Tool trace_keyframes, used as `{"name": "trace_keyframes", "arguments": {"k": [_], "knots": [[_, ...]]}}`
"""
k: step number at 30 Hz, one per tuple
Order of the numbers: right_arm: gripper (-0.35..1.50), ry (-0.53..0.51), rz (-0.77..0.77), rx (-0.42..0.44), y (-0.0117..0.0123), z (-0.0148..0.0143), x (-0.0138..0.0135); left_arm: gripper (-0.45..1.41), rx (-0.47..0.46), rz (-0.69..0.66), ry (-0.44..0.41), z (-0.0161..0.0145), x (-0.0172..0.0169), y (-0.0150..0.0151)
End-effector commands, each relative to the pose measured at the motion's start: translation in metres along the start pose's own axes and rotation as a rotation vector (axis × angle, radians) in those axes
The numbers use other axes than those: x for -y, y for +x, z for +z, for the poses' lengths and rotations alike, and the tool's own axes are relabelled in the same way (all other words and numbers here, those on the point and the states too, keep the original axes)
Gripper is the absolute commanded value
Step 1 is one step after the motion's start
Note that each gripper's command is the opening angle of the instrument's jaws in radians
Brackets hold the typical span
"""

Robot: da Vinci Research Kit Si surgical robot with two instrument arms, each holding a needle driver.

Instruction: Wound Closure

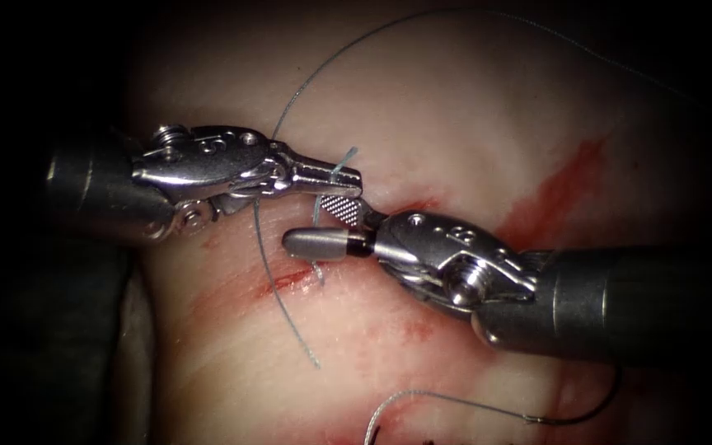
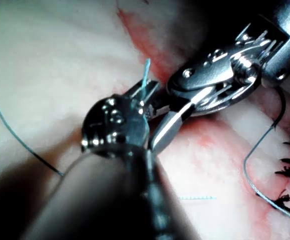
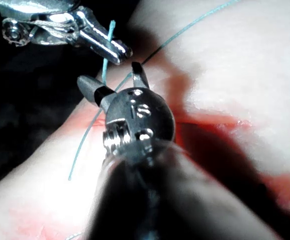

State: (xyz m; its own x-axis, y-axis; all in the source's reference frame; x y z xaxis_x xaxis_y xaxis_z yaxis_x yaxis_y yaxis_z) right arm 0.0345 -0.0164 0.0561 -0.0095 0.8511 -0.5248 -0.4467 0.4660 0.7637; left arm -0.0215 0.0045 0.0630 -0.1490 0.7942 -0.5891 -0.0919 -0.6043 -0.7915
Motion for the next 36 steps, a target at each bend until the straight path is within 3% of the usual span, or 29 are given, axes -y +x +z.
{"name": "trace_keyframes", "arguments": {"k": [1, 16, 36], "knots": [[1.33, 0.005, -0.001, 0.000, -0.0002, 0.0012, 0.0001, -0.45, 0.000, -0.001, -0.001, 0.0005, 0.0003, -0.0002], [1.35, 0.019, 0.009, 0.011, 0.0004, 0.0039, 0.0007, -0.45, -0.003, 0.009, 0.000, 0.0005, 0.0004, 0.0000], [1.33, 0.013, 0.008, 0.009, 0.0003, 0.0053, 0.0011, -0.45, -0.004, 0.012, 0.002, 0.0003, 0.0006, 0.0003]]}}
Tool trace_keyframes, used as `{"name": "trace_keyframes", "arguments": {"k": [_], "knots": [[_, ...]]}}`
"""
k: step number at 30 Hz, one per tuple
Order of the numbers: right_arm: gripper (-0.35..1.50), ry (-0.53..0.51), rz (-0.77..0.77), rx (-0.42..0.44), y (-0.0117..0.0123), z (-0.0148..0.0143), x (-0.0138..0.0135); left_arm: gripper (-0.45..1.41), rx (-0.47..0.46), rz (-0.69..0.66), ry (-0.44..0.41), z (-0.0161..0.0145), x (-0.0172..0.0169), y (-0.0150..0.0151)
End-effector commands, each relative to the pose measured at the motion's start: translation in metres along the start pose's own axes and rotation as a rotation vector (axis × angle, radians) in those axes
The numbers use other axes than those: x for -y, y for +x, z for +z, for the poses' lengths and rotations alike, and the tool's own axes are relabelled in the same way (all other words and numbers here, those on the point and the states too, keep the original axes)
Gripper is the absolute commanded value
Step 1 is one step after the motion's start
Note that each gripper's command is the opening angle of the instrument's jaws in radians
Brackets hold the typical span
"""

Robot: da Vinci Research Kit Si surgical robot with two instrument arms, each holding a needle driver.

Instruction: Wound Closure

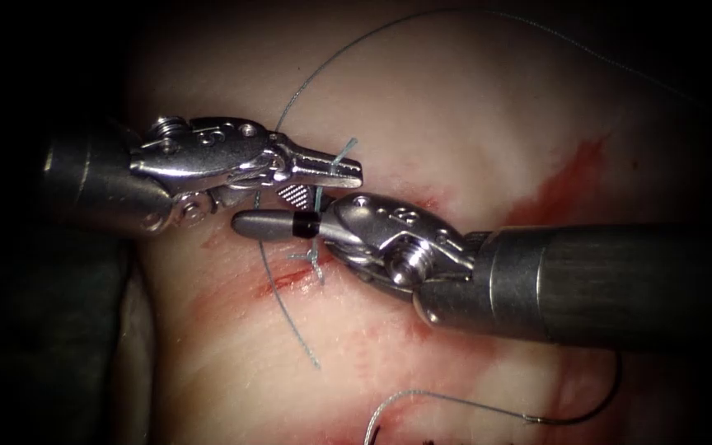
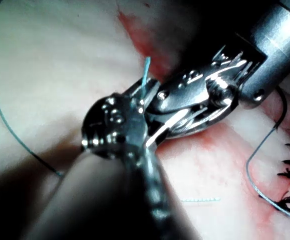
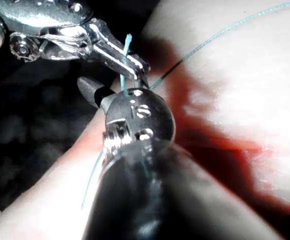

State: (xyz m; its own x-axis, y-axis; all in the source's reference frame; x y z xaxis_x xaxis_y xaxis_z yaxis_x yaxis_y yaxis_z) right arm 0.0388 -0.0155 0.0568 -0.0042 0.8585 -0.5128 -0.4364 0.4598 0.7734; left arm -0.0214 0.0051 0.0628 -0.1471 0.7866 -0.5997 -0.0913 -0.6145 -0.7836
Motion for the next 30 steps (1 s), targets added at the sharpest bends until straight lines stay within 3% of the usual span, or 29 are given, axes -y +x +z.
{"name": "trace_keyframes", "arguments": {"k": [1, 17, 30], "knots": [[1.33, 0.002, -0.002, -0.002, 0.0000, 0.0010, 0.0001, -0.45, -0.001, -0.001, 0.001, 0.0006, 0.0003, -0.0003], [1.26, 0.001, -0.003, -0.003, -0.0005, 0.0013, -0.0005, -0.45, -0.010, -0.003, 0.017, 0.0004, 0.0005, -0.0001], [1.03, 0.003, -0.008, -0.001, -0.0010, 0.0013, -0.0002, -0.45, -0.012, -0.003, 0.021, 0.0005, 0.0005, -0.0001]]}}
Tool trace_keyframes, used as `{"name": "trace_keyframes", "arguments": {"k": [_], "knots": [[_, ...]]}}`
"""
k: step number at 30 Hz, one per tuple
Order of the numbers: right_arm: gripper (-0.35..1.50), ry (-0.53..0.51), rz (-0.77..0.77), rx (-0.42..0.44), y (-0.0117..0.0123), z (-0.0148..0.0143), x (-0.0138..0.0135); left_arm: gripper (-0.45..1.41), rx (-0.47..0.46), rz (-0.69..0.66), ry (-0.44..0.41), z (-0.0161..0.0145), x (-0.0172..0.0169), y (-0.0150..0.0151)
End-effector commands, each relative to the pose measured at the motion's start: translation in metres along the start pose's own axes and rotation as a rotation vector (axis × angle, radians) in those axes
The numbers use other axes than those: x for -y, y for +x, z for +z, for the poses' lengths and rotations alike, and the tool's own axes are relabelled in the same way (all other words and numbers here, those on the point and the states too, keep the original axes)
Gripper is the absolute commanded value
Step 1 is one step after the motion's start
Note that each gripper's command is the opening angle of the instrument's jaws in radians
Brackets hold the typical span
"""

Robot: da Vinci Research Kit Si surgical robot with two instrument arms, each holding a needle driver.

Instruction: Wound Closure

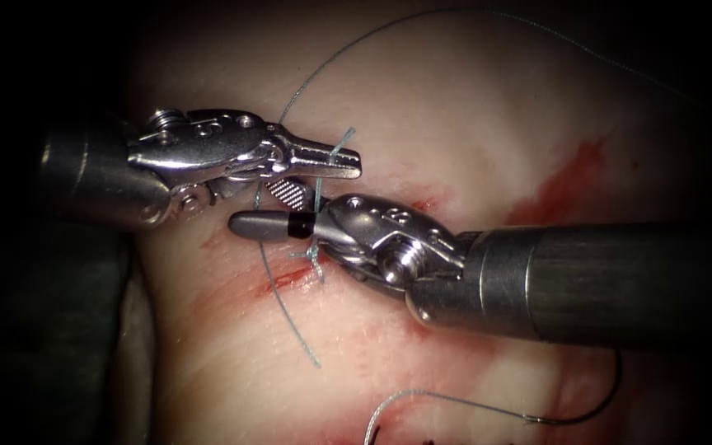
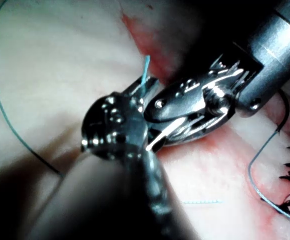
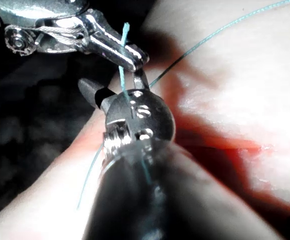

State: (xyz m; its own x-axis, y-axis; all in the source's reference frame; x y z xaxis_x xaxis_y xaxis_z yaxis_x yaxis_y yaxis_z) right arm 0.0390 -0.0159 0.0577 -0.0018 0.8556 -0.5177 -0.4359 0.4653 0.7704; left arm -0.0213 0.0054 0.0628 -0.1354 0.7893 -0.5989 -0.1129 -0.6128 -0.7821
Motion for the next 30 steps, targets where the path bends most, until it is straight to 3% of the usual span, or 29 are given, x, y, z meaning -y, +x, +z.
{"name": "trace_keyframes", "arguments": {"k": [1, 6, 8, 10, 12, 13, 20, 30], "knots": [[1.03, 0.003, -0.002, -0.001, -0.0001, 0.0009, 0.0002, -0.45, 0.000, 0.000, 0.000, 0.0006, 0.0003, -0.0003], [1.06, 0.004, -0.005, 0.000, -0.0004, 0.0009, 0.0002, -0.45, -0.001, 0.000, 0.000, 0.0006, 0.0003, -0.0003], [1.00, 0.006, -0.005, 0.002, -0.0005, 0.0009, 0.0002, -0.45, -0.001, 0.000, 0.001, 0.0006, 0.0003, -0.0003], [0.76, 0.009, -0.006, 0.003, -0.0005, 0.0009, 0.0002, -0.45, -0.001, -0.001, 0.001, 0.0006, 0.0003, -0.0003], [0.29, 0.020, -0.006, 0.010, -0.0005, 0.0008, 0.0002, -0.45, -0.001, -0.001, 0.001, 0.0006, 0.0003, -0.0003], [0.15, 0.023, -0.006, 0.012, -0.0005, 0.0008, 0.0002, -0.45, -0.001, -0.001, 0.001, 0.0006, 0.0003, -0.0003], [-0.35, 0.028, -0.007, 0.015, -0.0005, 0.0008, 0.0002, -0.45, -0.001, -0.001, 0.002, 0.0006, 0.0002, -0.0003], [-0.35, 0.051, -0.007, 0.033, -0.0004, 0.0002, 0.0001, -0.45, -0.001, -0.003, 0.000, 0.0003, 0.0002, -0.0001]]}}
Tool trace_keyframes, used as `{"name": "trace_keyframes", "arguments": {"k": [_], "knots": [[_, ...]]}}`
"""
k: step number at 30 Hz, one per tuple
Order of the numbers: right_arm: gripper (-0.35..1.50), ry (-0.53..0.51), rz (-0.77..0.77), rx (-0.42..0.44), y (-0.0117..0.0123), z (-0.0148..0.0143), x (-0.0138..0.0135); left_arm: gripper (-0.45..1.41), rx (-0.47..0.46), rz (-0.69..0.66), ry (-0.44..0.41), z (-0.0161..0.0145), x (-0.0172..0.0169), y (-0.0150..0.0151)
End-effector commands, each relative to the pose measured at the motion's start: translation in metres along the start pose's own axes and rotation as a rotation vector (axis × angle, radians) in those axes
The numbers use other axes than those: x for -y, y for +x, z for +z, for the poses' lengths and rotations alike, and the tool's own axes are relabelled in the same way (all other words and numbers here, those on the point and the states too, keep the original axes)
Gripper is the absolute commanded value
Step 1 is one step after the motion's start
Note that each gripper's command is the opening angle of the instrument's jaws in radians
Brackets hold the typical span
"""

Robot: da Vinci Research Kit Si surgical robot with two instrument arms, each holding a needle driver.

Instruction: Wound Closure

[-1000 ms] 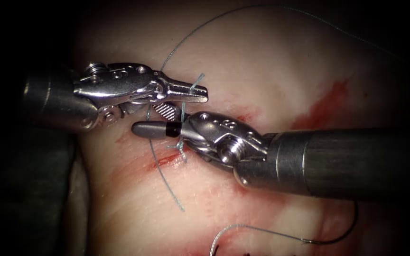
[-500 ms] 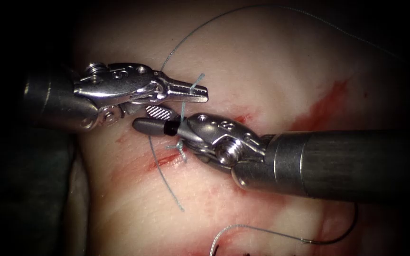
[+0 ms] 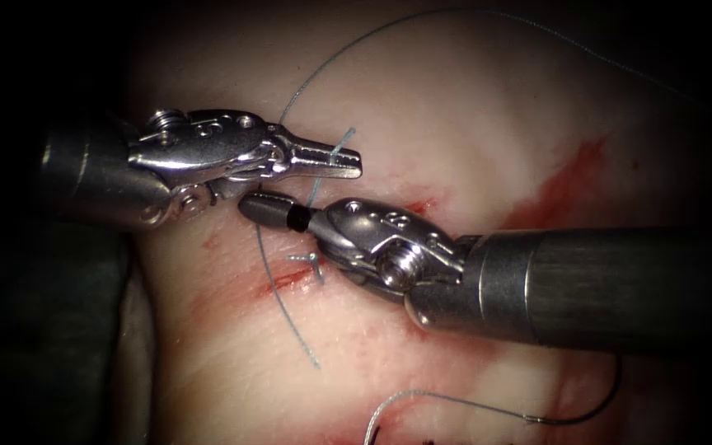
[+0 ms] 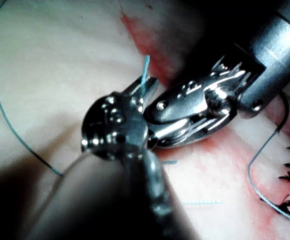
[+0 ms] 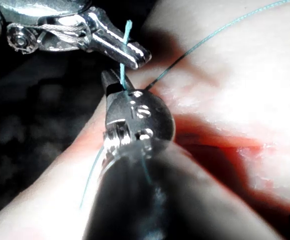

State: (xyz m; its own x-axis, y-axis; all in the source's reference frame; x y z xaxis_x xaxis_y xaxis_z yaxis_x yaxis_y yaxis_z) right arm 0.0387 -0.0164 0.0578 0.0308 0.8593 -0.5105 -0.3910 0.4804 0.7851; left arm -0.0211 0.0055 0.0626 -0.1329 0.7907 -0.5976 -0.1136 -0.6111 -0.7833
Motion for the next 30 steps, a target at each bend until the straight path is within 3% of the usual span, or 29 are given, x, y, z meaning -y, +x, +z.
{"name": "trace_keyframes", "arguments": {"k": [1, 9, 10, 11, 18, 23, 25, 30], "knots": [[-0.35, 0.004, -0.001, 0.001, 0.0001, 0.0004, 0.0000, -0.45, 0.002, -0.002, -0.002, 0.0003, 0.0003, -0.0002], [-0.35, -0.004, -0.002, -0.014, 0.0008, -0.0061, -0.0009, -0.45, -0.005, 0.011, 0.010, -0.0018, 0.0007, -0.0008], [-0.35, 0.001, -0.002, -0.013, 0.0007, -0.0082, -0.0009, -0.45, -0.003, -0.016, 0.014, -0.0025, 0.0009, -0.0012], [-0.35, 0.001, -0.002, -0.013, 0.0007, -0.0082, -0.0009, -0.45, -0.003, -0.016, 0.014, -0.0025, 0.0009, -0.0012], [-0.35, -0.034, 0.012, -0.038, 0.0007, -0.0160, -0.0012, -0.45, 0.032, -0.126, 0.052, -0.0052, 0.0012, -0.0023], [0.07, -0.065, 0.023, -0.060, 0.0006, -0.0186, -0.0015, -0.45, 0.053, -0.181, 0.089, -0.0069, 0.0015, -0.0028], [0.39, -0.081, 0.028, -0.069, 0.0007, -0.0186, -0.0016, -0.45, 0.056, -0.216, 0.131, -0.0075, 0.0019, -0.0033], [0.78, -0.084, 0.023, -0.066, 0.0007, -0.0182, -0.0013, -0.45, 0.130, -0.242, 0.254, -0.0086, 0.0035, -0.0058]]}}
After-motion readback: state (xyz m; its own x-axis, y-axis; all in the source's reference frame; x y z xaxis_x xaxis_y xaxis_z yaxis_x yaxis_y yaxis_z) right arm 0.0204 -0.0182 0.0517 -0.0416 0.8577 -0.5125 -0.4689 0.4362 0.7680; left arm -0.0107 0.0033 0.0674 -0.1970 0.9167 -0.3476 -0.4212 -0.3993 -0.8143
